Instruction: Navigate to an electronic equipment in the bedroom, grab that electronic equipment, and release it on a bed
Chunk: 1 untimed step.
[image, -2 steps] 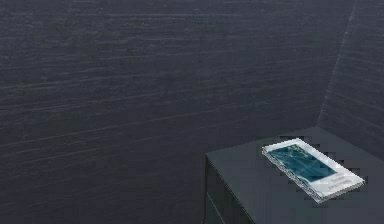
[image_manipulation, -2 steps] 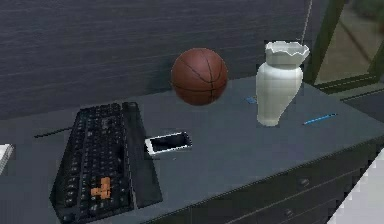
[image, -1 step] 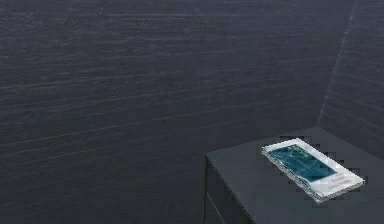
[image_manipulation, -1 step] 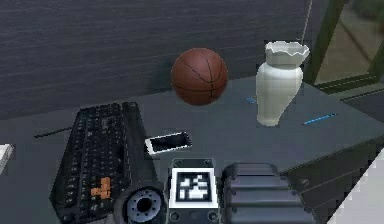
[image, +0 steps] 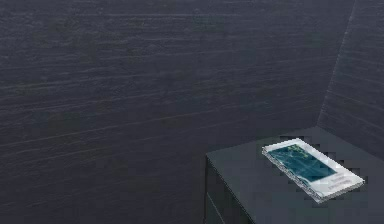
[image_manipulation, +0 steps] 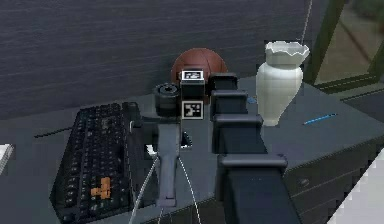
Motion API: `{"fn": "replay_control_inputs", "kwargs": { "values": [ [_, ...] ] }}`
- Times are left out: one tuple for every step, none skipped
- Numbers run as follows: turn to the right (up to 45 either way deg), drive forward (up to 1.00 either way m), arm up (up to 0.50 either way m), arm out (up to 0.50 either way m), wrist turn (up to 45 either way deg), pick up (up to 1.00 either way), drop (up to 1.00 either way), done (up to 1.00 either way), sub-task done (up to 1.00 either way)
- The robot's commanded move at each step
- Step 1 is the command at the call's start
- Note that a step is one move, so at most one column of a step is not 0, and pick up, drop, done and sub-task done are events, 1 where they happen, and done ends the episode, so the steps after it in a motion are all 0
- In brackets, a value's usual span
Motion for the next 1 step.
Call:
{"fn": "replay_control_inputs", "kwargs": {
  "values": [
    [0.0,0.00,0.00,0.00,45.0,0.00,0.00,0.00,0.00]
  ]
}}
